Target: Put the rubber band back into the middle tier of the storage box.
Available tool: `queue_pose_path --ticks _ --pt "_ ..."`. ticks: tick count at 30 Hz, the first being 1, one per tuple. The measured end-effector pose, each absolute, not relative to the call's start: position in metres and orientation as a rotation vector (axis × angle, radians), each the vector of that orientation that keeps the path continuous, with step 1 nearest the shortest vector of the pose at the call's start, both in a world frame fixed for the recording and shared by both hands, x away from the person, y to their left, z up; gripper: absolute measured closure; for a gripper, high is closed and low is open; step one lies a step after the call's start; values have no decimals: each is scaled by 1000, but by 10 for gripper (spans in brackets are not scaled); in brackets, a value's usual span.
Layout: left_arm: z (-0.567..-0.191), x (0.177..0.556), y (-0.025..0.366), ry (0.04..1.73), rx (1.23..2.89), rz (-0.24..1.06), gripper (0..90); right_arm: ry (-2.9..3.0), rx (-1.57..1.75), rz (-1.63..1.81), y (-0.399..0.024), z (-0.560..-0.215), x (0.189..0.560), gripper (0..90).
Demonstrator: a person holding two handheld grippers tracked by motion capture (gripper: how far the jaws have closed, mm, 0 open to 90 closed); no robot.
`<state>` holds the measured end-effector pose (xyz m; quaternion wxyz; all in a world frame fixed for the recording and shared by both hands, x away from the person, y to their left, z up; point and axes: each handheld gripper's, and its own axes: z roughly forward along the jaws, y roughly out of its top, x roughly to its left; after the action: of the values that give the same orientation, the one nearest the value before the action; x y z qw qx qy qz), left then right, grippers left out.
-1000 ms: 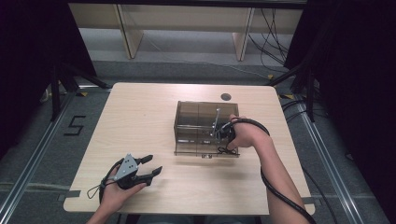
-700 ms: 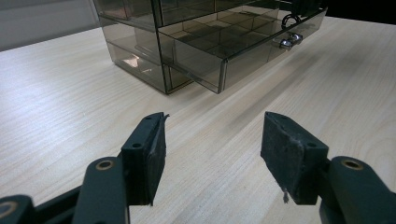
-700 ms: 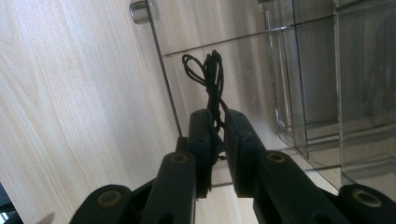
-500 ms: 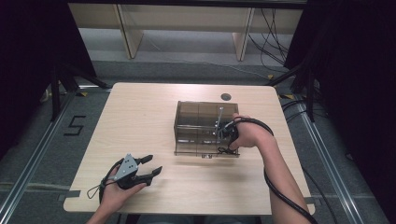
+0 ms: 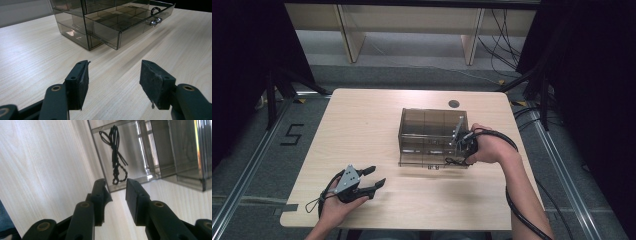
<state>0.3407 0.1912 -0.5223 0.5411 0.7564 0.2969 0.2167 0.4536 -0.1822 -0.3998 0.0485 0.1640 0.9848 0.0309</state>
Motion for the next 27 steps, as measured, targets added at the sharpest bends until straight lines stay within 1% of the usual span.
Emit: queue_pose_path --ticks 9,11,20,27 --pt "-523 341 191 701 1791 511 397 2981 538 182 -202 -398 437 659" --pt "-522 341 191 705 1797 514 397 2974 598 187 -206 -399 429 649" --pt "-522 341 191 707 1798 515 397 2996 652 194 -232 -417 411 642" --pt "-522 341 191 708 1802 514 397 3016 697 164 -242 -428 402 636"
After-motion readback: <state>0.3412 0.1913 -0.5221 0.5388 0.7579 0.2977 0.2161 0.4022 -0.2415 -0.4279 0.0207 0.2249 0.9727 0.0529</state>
